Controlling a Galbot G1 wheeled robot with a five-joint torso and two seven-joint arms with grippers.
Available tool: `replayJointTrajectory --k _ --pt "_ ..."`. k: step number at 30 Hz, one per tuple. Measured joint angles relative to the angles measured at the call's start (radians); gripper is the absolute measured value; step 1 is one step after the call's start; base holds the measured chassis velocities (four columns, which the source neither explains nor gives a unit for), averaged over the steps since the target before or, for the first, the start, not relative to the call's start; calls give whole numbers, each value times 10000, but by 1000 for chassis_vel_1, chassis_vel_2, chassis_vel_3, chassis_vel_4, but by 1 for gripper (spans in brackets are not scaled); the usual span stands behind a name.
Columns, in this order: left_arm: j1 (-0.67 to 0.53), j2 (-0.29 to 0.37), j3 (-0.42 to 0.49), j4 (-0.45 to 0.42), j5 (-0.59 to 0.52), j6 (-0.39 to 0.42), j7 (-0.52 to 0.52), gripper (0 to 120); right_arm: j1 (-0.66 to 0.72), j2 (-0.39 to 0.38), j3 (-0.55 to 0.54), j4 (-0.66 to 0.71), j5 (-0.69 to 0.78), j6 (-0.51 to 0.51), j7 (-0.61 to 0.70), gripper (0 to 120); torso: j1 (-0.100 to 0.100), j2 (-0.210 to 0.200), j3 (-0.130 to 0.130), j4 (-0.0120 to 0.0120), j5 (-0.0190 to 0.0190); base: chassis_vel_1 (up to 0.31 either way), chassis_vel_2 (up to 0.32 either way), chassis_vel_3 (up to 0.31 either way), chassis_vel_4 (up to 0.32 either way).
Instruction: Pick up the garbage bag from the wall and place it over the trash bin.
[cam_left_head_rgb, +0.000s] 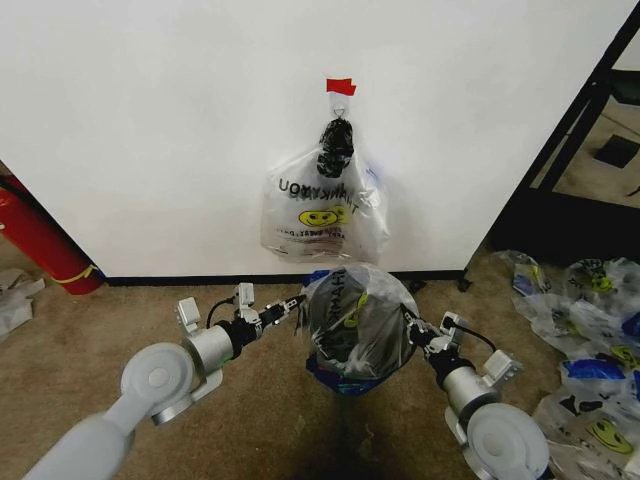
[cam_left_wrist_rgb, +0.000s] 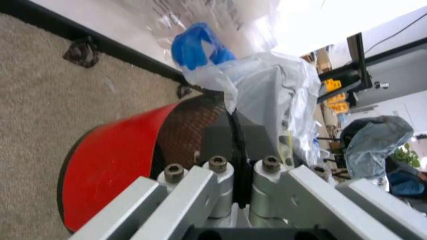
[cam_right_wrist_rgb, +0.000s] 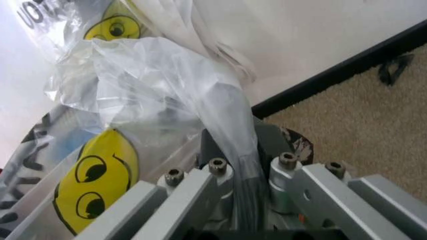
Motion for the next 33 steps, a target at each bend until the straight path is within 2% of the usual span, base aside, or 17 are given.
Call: replayJointTrajectory --k 11,19,25,29,30,33 --pt "-167 -64 128 329 473 -164 -135 0 -114 48 -44 295 260 -53 0 1 0 0 0 0 1 0 0 0 0" --pt "-125 -379 236 528 1018 -166 -162 0 -164 49 -166 329 378 -98 -1 1 0 0 0 0 1 0 0 0 0" --pt "-41 -316 172 578 1253 -123 -229 0 -182 66 -200 299 384 -101 0 1 0 0 0 0 0 0 0 0 0" --pt "10 -25 -18 570 1549 102 -263 15 -145 70 -205 243 381 -95 7 1 0 0 0 0 1 0 0 0 0" --pt "10 -25 -18 570 1549 102 -263 15 -145 70 -205 243 381 -95 7 1 0 0 0 0 1 0 0 0 0" --pt "60 204 -168 512 1664 139 -252 28 -106 91 -209 167 364 -79 19 1 0 0 0 0 1 0 0 0 0"
